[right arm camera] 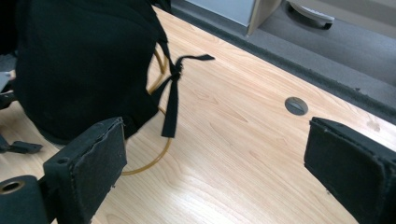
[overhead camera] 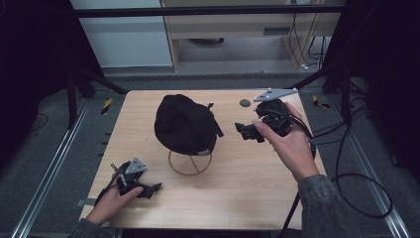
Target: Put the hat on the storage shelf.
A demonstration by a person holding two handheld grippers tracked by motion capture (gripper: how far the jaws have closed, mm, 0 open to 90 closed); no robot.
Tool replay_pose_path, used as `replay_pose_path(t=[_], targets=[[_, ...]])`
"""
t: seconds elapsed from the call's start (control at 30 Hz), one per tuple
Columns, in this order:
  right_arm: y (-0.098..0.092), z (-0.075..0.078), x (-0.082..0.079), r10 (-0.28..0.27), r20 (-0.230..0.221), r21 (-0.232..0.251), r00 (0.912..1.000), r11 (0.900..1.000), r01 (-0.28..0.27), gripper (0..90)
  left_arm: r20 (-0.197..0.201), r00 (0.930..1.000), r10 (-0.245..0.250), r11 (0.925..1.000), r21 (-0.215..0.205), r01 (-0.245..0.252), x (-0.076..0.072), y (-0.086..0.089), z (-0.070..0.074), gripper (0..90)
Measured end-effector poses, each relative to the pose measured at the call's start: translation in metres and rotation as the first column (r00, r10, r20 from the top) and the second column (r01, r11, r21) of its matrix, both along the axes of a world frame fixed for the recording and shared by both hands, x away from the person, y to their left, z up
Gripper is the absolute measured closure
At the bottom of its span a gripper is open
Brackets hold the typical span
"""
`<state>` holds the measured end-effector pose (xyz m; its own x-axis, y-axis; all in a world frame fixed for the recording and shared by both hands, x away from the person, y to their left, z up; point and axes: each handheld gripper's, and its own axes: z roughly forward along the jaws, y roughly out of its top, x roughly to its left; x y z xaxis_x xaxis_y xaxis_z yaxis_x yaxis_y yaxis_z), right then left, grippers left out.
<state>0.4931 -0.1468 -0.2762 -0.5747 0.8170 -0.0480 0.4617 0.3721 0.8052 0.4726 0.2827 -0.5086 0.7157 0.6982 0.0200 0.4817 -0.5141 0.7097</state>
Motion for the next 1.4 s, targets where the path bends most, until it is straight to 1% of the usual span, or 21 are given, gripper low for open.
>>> replay_pose_path(t=[0.07,0.1,0.27,0.3,0.33,0.5,0.53,0.6,0.63,0.67,0.7,0.8,0.83,1.0,1.03,1.07,1.13,1.23,1.3,1.33,1.4], targets=[[-0.005,-0.004,0.0,-0.007,-0.001,0.006,1.0,1.0,0.007,5.8,0.0,1.0,0.0,1.0,0.0,0.0,0.0,0.0,0.0,0.0],[-0.01,-0.009,0.0,-0.014,-0.002,0.012,0.9999,1.0,0.014,5.8,0.0,1.0,0.001,1.0,-0.001,-0.001,0.0,0.0,0.0,0.0],[-0.02,-0.02,0.001,-0.035,-0.009,0.018,0.9993,0.999,0.036,5.7,-0.002,1.0,0.002,1.0,-0.002,-0.002,-0.001,0.0,0.0,0.0],[-0.02,-0.02,0.001,-0.035,-0.009,0.018,0.9993,0.999,0.036,5.7,-0.001,1.0,0.002,1.0,-0.002,-0.002,-0.001,0.0,0.0,0.0],[-0.025,-0.025,0.001,-0.047,-0.01,0.024,0.9988,0.999,0.047,5.7,-0.002,1.0,-0.001,1.0,0.002,0.001,-0.001,0.0,0.0,0.0],[-0.031,-0.032,0.001,-0.064,-0.012,0.029,0.9979,0.998,0.064,5.7,-0.003,1.0,-0.002,1.0,0.002,0.002,0.0,0.0,0.0,0.0],[-0.034,-0.037,0.001,-0.071,-0.011,0.029,0.9975,0.997,0.071,5.7,-0.002,1.0,-0.003,1.0,0.003,0.003,0.0,0.0,0.0,0.0],[-0.035,-0.039,0.001,-0.074,-0.013,0.032,0.9972,0.997,0.075,5.6,-0.003,1.0,-0.002,1.0,0.002,0.002,0.0,0.0,0.0,0.0],[-0.038,-0.043,0.002,-0.084,-0.013,0.037,0.9963,0.996,0.085,5.6,-0.002,1.0,-0.002,1.0,0.002,0.002,0.0,0.0,0.0,0.0],[-0.038,-0.043,0.002,-0.084,-0.013,0.037,0.9963,0.996,0.085,5.6,-0.002,1.0,-0.002,1.0,0.002,0.002,0.0,0.0,0.0,0.0],[-0.04,-0.049,0.003,-0.092,-0.017,0.041,0.9956,0.995,0.093,5.9,-0.002,1.0,-0.002,1.0,0.002,0.002,0.0,0.0,0.0,0.0],[-0.042,-0.056,0.004,-0.094,-0.029,0.05,0.9951,0.994,0.096,6.2,-0.002,1.0,-0.002,1.0,0.002,0.002,0.0,0.0,0.0,0.0],[-0.042,-0.056,0.004,-0.094,-0.029,0.05,0.9951,0.994,0.096,6.2,-0.002,1.0,-0.002,1.0,0.002,0.002,0.0,0.0,0.0,0.0],[-0.043,-0.072,0.007,-0.104,-0.062,0.04,0.9927,0.994,0.106,6.1,-0.003,1.0,-0.002,1.0,0.003,0.002,0.0,0.0,0.0,0.0],[-0.044,-0.078,0.009,-0.108,-0.073,0.039,0.9915,0.993,0.111,6.1,-0.002,1.0,-0.002,1.0,0.003,0.002,0.0,0.0,0.0,0.0],[-0.044,-0.078,0.009,-0.108,-0.073,0.039,0.9915,0.993,0.111,6.1,-0.002,1.0,-0.002,1.0,0.003,0.002,0.0,0.0,0.0,0.0],[-0.045,-0.086,0.011,-0.115,-0.085,0.028,0.9898,0.993,0.118,6.6,-0.002,1.0,-0.002,1.0,0.002,0.002,0.0,0.0,0.0,0.0],[-0.045,-0.09,0.012,-0.116,-0.095,0.027,0.9888,0.993,0.119,7.0,-0.002,1.0,-0.002,1.0,0.002,0.002,0.0,0.0,0.0,0.0],[-0.044,-0.098,0.014,-0.115,-0.108,0.017,0.9875,0.993,0.117,8.8,-0.002,1.0,-0.002,1.0,0.002,0.002,0.0,0.0,0.0,0.0],[-0.044,-0.098,0.014,-0.115,-0.108,0.017,0.9875,0.993,0.117,8.8,-0.002,1.0,-0.002,1.0,0.002,0.002,0.0,0.0,0.0,0.0],[-0.043,-0.103,0.014,-0.111,-0.115,0.006,0.9871,0.994,0.112,9.7,-0.002,1.0,-0.002,1.0,0.002,0.002,0.0,0.0,0.0,0.0]])
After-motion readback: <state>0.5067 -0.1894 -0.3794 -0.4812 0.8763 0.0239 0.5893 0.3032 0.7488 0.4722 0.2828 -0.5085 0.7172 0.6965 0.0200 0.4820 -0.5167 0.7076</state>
